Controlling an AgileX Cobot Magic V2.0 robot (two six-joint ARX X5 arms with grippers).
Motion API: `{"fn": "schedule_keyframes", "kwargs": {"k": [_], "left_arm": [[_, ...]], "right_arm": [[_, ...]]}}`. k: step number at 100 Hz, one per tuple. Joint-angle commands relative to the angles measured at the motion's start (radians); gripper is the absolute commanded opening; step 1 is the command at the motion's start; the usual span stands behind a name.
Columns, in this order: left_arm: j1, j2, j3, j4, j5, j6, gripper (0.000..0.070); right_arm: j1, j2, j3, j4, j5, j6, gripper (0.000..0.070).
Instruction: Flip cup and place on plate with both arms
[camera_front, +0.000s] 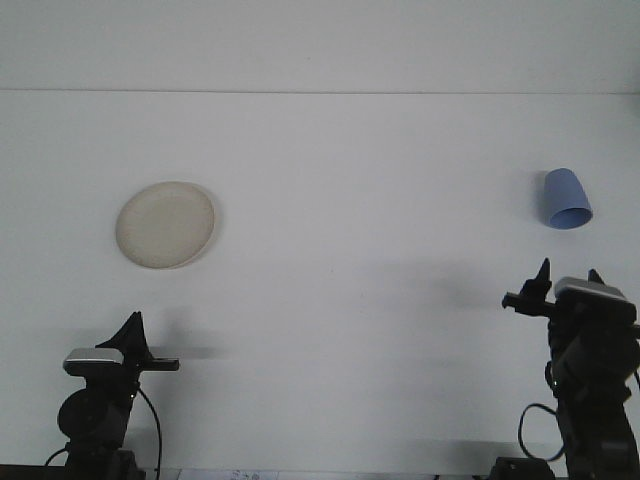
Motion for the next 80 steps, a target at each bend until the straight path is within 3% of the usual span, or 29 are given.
{"fn": "schedule_keyframes", "kwargs": {"k": [1, 10, 33, 63, 80], "left_arm": [[0.000, -0.002, -0.019, 0.011, -0.003, 0.005, 0.0016], [0.000, -0.002, -0.019, 0.010, -0.003, 0.005, 0.0016], [0.000, -0.002, -0.019, 0.011, -0.003, 0.005, 0.0016], [0.000, -0.001, -0.019, 0.010, -0.003, 0.005, 0.0016], [0.000, -0.001, -0.019, 0.010, -0.003, 0.005, 0.0016]], "right_arm": [[-0.025, 0.109, 0.044, 0.010, 0.014, -0.063, 0.0455], [-0.093, 0.254, 0.092, 0.019, 0.003, -0.068, 0.0463], [-0.285, 0.537, 0.112, 0.123, -0.107, -0.073, 0.0462], [-0.479, 0.812, 0.112, 0.458, -0.379, -0.137, 0.0461], [-0.512, 0.961, 0.119, 0.655, -0.475, -0.138, 0.0461]]}}
